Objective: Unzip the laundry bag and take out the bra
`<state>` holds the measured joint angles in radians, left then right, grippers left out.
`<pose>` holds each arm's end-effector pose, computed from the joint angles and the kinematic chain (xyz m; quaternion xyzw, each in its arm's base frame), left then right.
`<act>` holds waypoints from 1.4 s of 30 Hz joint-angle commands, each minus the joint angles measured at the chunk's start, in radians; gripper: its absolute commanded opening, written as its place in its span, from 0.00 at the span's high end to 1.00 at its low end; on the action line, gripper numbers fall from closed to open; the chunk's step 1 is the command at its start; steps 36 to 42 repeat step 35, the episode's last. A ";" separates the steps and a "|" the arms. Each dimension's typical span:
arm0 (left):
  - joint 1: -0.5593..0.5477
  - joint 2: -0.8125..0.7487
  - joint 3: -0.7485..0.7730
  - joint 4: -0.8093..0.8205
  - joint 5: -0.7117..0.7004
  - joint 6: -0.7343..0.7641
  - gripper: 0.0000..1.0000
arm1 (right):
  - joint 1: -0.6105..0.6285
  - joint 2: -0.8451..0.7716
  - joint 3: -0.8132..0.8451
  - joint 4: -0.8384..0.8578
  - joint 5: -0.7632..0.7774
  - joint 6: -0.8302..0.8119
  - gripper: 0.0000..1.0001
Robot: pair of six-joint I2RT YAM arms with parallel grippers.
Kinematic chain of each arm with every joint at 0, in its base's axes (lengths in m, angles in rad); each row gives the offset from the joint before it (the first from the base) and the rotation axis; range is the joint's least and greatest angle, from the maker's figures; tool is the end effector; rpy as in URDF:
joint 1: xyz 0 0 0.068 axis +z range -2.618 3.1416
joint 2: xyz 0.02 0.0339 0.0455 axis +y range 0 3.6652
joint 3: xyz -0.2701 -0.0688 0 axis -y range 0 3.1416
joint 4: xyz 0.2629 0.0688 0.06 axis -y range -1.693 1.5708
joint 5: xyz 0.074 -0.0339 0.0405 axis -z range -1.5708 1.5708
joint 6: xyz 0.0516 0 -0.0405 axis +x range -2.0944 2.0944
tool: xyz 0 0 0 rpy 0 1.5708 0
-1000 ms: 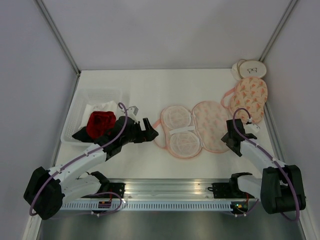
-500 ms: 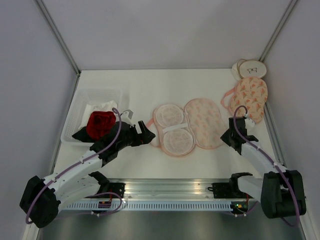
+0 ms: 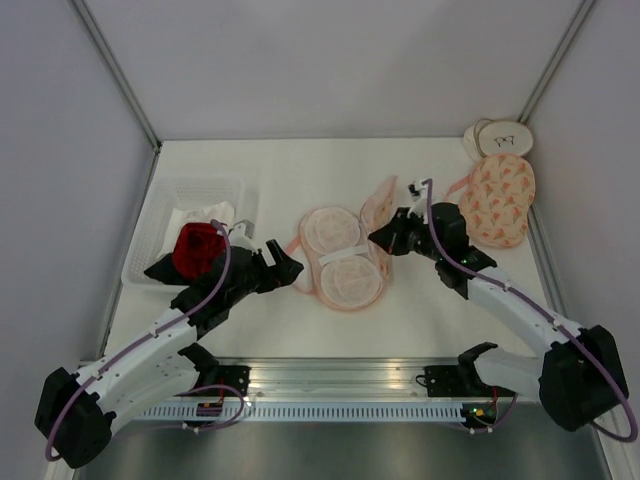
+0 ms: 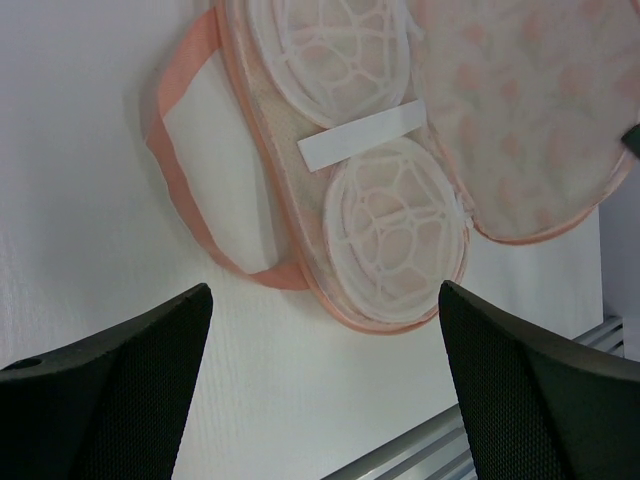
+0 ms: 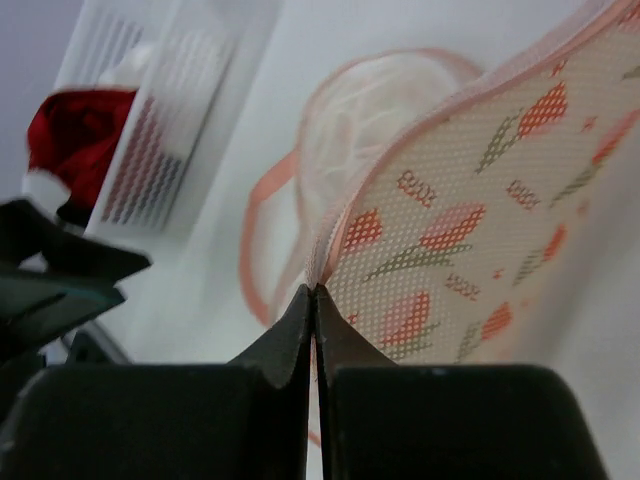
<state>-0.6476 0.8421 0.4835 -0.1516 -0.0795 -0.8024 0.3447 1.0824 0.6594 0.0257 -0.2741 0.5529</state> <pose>0.1754 -0.1275 0.2177 -0.0867 0.8578 -0.3095 0.4010 0.2510 0.1049 0.2510 0.0105 0.8283 0.3405 0.4448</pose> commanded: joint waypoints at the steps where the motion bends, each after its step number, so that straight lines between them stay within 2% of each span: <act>1: -0.003 -0.026 -0.002 -0.022 -0.040 -0.046 0.04 | 0.150 0.105 0.052 0.180 -0.227 -0.089 0.99; 2: -0.003 -0.034 0.000 -0.029 -0.037 -0.047 0.04 | 0.225 0.175 0.086 0.181 -0.267 -0.103 1.00; 6: -0.003 -0.046 -0.005 -0.040 -0.040 -0.052 0.03 | 0.335 0.341 0.141 0.186 -0.292 -0.113 0.99; 7: -0.003 -0.047 -0.006 -0.043 -0.040 -0.052 0.03 | 0.342 0.368 0.144 0.187 -0.289 -0.105 0.97; 8: -0.003 -0.052 -0.006 -0.045 -0.036 -0.052 0.03 | 0.355 0.414 0.146 0.187 -0.287 -0.100 0.91; 10: -0.003 -0.055 -0.008 -0.045 -0.034 -0.057 0.03 | 0.361 0.464 0.143 0.189 -0.295 -0.091 0.86; 11: -0.003 -0.058 -0.010 -0.045 -0.032 -0.055 0.03 | 0.367 0.471 0.138 0.192 -0.301 -0.088 0.71; 13: -0.003 -0.060 -0.008 -0.042 -0.031 -0.050 0.03 | 0.372 0.447 0.111 0.198 -0.274 -0.084 0.31; 14: -0.004 -0.061 -0.008 -0.037 -0.019 -0.035 0.02 | 0.375 0.424 0.099 0.198 -0.252 -0.084 0.02; 17: -0.004 -0.075 -0.003 -0.002 0.023 -0.012 0.01 | 0.375 0.288 0.056 0.195 -0.171 -0.076 0.02; 22: -0.006 -0.071 0.006 0.064 0.130 0.083 0.00 | 0.375 0.026 0.032 0.054 -0.021 -0.085 0.02; 27: -0.007 -0.008 0.024 0.063 0.222 0.120 0.01 | 0.373 -0.134 0.029 -0.196 0.180 -0.081 0.02; 33: -0.007 0.011 0.007 0.060 0.230 0.109 0.02 | 0.373 -0.303 -0.069 -0.276 0.318 -0.038 0.02; 42: -0.009 -0.006 0.003 0.061 0.212 0.108 0.01 | 0.372 -0.320 -0.087 -0.282 0.343 -0.010 0.02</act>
